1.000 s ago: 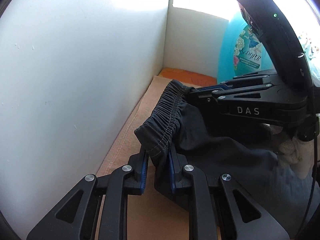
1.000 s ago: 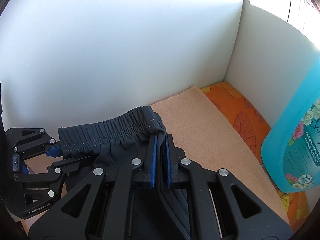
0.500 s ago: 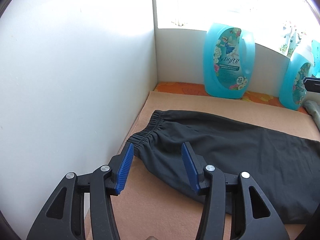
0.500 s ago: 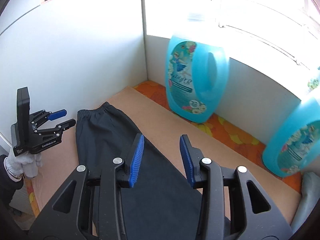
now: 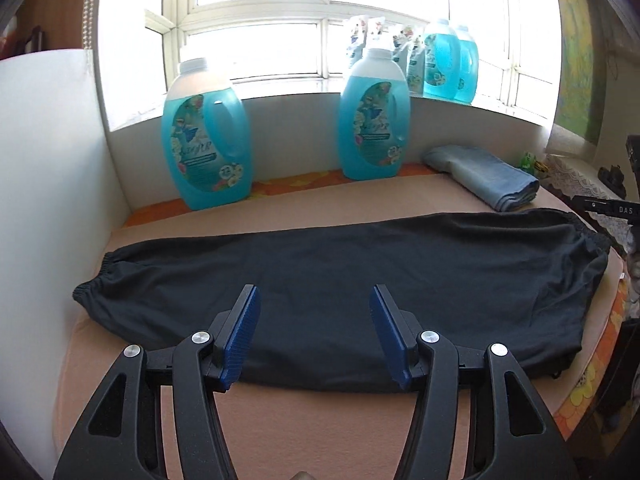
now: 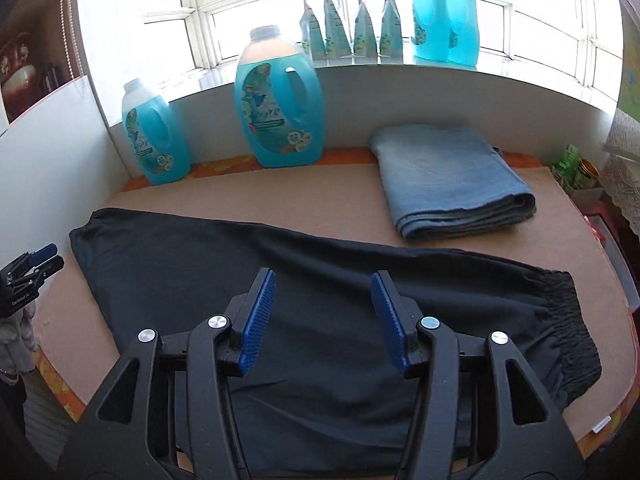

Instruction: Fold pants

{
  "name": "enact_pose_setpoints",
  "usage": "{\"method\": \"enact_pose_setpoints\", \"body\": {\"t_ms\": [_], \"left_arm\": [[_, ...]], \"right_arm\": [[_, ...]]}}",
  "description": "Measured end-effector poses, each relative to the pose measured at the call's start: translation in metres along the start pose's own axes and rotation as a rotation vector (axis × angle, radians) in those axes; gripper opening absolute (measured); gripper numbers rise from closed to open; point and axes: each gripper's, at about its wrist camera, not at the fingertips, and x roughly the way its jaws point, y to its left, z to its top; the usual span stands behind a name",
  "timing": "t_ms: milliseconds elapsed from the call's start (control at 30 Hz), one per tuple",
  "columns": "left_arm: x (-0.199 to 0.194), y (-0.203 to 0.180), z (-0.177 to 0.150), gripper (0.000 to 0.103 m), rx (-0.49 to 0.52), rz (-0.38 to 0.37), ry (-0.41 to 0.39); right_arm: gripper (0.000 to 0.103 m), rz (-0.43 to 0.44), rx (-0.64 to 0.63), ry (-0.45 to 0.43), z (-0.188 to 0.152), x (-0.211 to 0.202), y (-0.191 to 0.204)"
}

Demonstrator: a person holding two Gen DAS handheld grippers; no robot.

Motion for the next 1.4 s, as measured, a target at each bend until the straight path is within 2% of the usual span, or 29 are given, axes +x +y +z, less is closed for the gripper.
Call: {"method": "enact_pose_setpoints", "body": {"t_ms": [200,333,400,433,533,633,733,833,900,967,1000,1067,1100,1167,1200,1267,1400], "left_arm": [[0.004,-0.09,-0.01,0.063,0.116,-0.195,0.018],[0.01,-0.149,-0.026,0.064,0.225,-0.293,0.048],[0.008,-0.181,-0.035,0.064,0.298,-0.339,0.06],[0.008,-0.197,-0.041,0.066,0.346,-0.353,0.064],[0.011,-0.239,-0.058,0.068,0.502,-0.367,0.078],[0.022,-0.263,-0.07,0.068,0.613,-0.317,0.086],[0.036,-0.271,-0.076,0.068,0.654,-0.289,0.12],[0.04,-0.269,-0.074,0.07,0.659,-0.272,0.111],[0.045,-0.263,-0.071,0.063,0.633,-0.295,0.125],[0.052,-0.253,-0.066,0.035,0.586,-0.327,0.157],[0.056,-0.248,-0.063,0.03,0.552,-0.35,0.178],[0.06,-0.236,-0.057,0.009,0.484,-0.386,0.198],[0.062,-0.231,-0.054,0.007,0.466,-0.393,0.2],[0.063,-0.223,-0.051,0.004,0.429,-0.413,0.206],[0.062,-0.22,-0.05,0.004,0.414,-0.426,0.209],[0.057,-0.219,-0.048,0.004,0.408,-0.43,0.198],[0.042,-0.228,-0.042,0.004,0.422,-0.44,0.165]], "right_arm": [[0.053,-0.146,0.218,0.012,-0.046,-0.024,-0.096],[0.063,-0.249,0.343,0.004,-0.066,-0.033,-0.14],[0.064,-0.254,0.41,0.007,-0.072,-0.035,-0.159],[0.068,-0.253,0.448,0.013,-0.075,-0.034,-0.168],[0.073,-0.215,0.556,0.026,-0.083,-0.03,-0.191],[0.073,-0.136,0.658,0.053,-0.089,-0.02,-0.206],[0.073,-0.15,0.696,0.084,-0.092,-0.008,-0.213],[0.073,-0.124,0.744,0.094,-0.094,0.004,-0.22],[0.073,-0.09,0.77,0.12,-0.094,0.016,-0.222],[0.074,-0.103,0.763,0.114,-0.091,0.02,-0.221],[0.074,-0.097,0.762,0.107,-0.09,0.022,-0.219],[0.074,-0.081,0.744,0.094,-0.086,0.026,-0.214],[0.069,-0.089,0.724,0.095,-0.084,0.028,-0.211],[0.043,-0.118,0.682,0.077,-0.079,0.03,-0.205],[0.029,-0.106,0.671,0.07,-0.077,0.03,-0.204],[0.026,-0.104,0.641,0.044,-0.069,0.023,-0.201],[0.021,-0.171,0.511,-0.032,-0.041,-0.004,-0.188]]}}
